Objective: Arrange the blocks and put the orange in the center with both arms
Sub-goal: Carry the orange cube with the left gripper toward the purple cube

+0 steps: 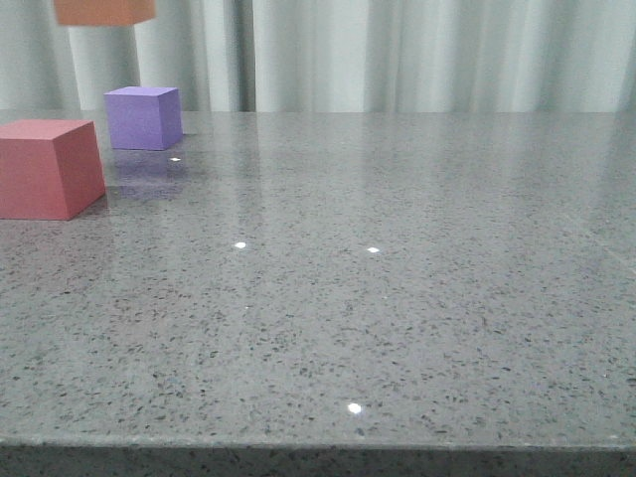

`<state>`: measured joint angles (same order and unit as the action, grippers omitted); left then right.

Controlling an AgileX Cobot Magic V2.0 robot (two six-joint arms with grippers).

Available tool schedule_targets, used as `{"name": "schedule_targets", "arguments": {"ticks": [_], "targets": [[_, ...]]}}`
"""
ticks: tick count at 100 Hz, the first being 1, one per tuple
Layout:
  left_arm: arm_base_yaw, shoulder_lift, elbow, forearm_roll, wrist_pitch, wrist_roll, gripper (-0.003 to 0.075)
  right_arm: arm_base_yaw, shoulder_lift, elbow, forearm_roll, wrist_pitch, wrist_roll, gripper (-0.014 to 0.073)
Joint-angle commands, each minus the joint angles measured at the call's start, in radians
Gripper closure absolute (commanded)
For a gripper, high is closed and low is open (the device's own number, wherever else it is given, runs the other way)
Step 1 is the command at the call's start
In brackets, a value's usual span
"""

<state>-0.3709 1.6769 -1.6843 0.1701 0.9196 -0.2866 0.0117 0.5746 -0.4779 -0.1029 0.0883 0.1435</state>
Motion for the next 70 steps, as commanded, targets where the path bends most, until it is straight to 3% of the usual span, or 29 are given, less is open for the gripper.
{"name": "schedule_targets", "arguments": {"ticks": [1, 42, 70], "targets": [[0.048, -0.073, 0.039, -0.059, -0.114, 0.064, 0.0543, -0.006, -0.001, -0.028, -0.002, -0.078, -0.008, 0.0662], [0.095, -0.066, 0.212, -0.073, -0.317, 0.096, 0.0543, -0.006, -0.001, -0.028, -0.002, -0.078, -0.008, 0.0662], [0.096, 0.017, 0.215, -0.068, -0.328, 0.096, 0.0543, -0.006, -0.001, -0.028, -0.002, -0.078, -0.008, 0.0662]]}}
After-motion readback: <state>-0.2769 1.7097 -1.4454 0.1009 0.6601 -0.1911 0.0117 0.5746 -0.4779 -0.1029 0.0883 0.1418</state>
